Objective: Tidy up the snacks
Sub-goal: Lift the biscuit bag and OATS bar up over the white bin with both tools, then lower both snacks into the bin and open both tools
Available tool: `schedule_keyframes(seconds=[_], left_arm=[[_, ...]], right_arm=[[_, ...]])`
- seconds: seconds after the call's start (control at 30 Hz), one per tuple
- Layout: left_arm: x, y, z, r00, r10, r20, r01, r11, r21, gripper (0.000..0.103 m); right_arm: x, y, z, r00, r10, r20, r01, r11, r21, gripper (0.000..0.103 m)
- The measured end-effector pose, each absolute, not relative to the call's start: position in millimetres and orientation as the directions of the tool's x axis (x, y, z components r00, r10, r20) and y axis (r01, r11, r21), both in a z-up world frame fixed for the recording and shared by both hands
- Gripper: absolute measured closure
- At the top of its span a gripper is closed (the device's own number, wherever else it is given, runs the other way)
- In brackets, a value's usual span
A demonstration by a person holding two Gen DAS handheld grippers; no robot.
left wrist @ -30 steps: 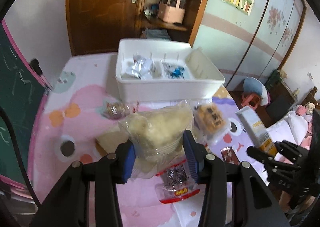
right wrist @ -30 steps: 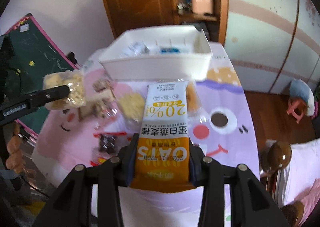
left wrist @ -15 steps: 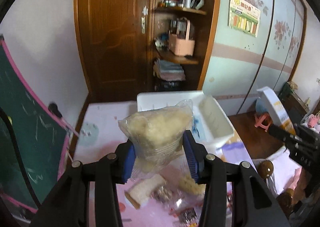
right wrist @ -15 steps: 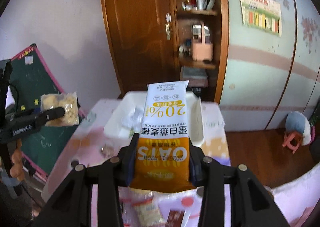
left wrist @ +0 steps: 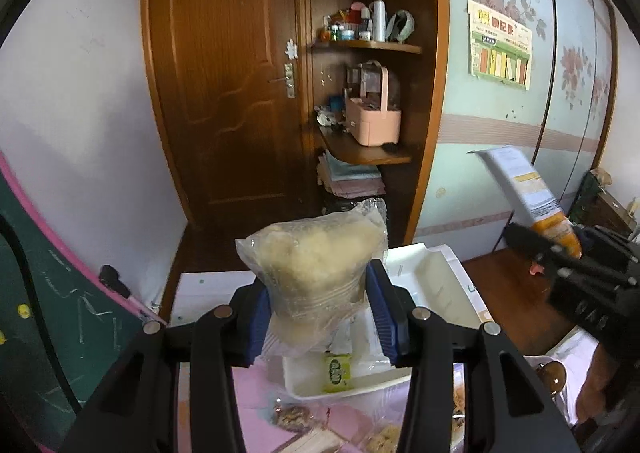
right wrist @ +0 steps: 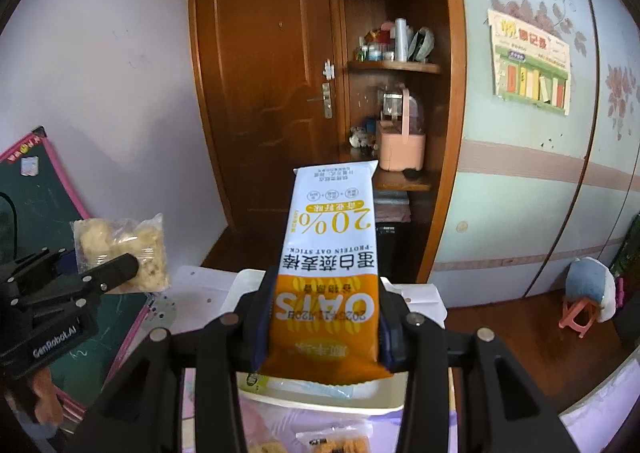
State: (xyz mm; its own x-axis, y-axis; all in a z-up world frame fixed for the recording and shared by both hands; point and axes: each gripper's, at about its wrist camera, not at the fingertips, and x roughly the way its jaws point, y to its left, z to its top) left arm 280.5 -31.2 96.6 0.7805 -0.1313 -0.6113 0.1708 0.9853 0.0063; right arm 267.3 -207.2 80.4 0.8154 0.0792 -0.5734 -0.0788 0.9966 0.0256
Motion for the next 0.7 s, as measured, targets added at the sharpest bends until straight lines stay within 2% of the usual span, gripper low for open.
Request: schedule_keyframes(seconds=[0.5,0.57,0.63,0.7], left_arm=[[351,-50,8,0.676,-0.091,-0.731,0.172,0.984,0.037,0.059],[355,-53,2,0.673,-0.090,-0.735,0.183,0.982,0.047,0.051],[356,-54,-3,0.666,-0.074,-0.742,0.182,0.981,0.065,0.013],[355,-53,-5,0.674,-0.056,-0.737,0.165,0.983,0.076,0.008]], right_arm=[[331,-204,-1,0.696,0.017,-0.718,-0.036,0.999,-0.011,0.061],[336,-206,-8,0.679,0.029,-0.734,-0.040,0.999,0.003,0.061],[340,-206,-14,0.663,0.039,-0.748,-0.042,0.999,0.015,0.059],[342,-209,-18,0.651,0.037,-0.759,-0.030,0.999,0.023,0.056]])
